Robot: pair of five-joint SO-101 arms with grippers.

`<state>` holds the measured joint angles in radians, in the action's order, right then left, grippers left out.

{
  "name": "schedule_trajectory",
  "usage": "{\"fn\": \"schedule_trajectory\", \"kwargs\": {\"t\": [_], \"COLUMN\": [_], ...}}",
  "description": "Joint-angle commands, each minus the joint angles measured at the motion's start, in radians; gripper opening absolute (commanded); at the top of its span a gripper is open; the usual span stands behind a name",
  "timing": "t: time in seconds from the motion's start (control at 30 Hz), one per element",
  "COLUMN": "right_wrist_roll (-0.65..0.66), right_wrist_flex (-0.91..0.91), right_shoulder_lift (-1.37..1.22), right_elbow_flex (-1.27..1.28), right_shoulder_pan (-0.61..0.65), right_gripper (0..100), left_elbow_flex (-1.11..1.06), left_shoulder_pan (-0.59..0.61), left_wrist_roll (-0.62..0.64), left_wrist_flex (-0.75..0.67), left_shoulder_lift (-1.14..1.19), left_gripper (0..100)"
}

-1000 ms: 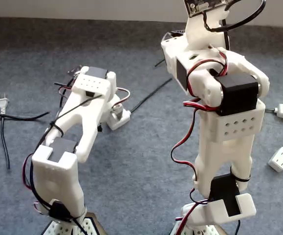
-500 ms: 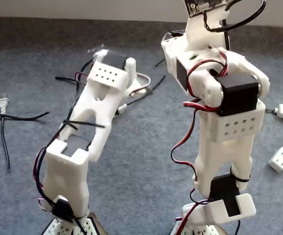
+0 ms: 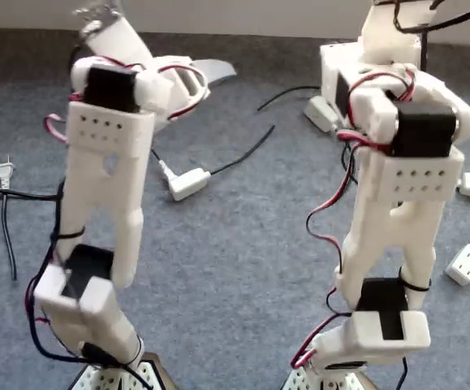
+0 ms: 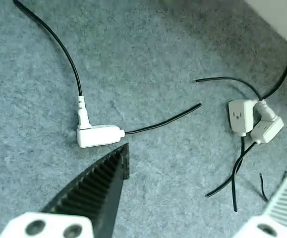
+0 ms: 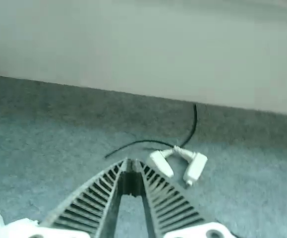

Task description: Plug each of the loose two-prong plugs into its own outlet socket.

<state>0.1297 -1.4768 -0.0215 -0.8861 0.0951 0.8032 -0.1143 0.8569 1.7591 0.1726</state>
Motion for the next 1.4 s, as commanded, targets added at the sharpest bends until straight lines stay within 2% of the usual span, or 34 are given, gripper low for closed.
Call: {"fn": "schedule_trajectory", "kwargs": {"t": [0.0,0.23,0.47,0.53,0.73,0.93,1.1,1.23,1.37], "right_wrist_roll": [-0.023,-0.023,-0.032,-0.137,-0.743,-1.197,-1.378,-1.425,-1.465], "right_wrist_flex": [-0.027,-0.050,-0.070,-0.042,0.054,0.110,0.107,0.111,0.213], "right_shoulder_lift": [-0.076,-0.166,-0.249,-0.292,-0.418,-0.432,-0.438,-0.437,-0.440], "right_elbow_flex": [0.074,0.162,0.268,0.289,0.295,0.295,0.309,0.352,0.440], "right_shoulder_pan": [-0.088,-0.064,0.079,0.111,0.183,0.308,0.392,0.453,0.519], "right_gripper": [0.9,1.2,14.2,14.6,14.6,14.6,14.6,14.6,14.7], "left_elbow_flex": [-0.073,-0.197,-0.438,-0.503,-0.734,-0.900,-0.886,-0.849,-0.842], "left_shoulder_pan": [0.012,-0.019,-0.019,-0.019,-0.019,0.010,0.165,0.332,0.446], "left_wrist_roll": [-0.012,-0.014,-0.015,-0.015,-0.014,-0.009,-0.008,-0.008,-0.008], "left_wrist_flex": [0.002,0.002,0.000,-0.017,-0.150,-0.288,-0.341,-0.348,-0.348], "left_shoulder_lift": [-0.147,-0.377,-0.552,-0.572,-0.591,-0.591,-0.593,-0.630,-0.684], "left_gripper": [45,45,45,45,45,45,45,45,45]}}
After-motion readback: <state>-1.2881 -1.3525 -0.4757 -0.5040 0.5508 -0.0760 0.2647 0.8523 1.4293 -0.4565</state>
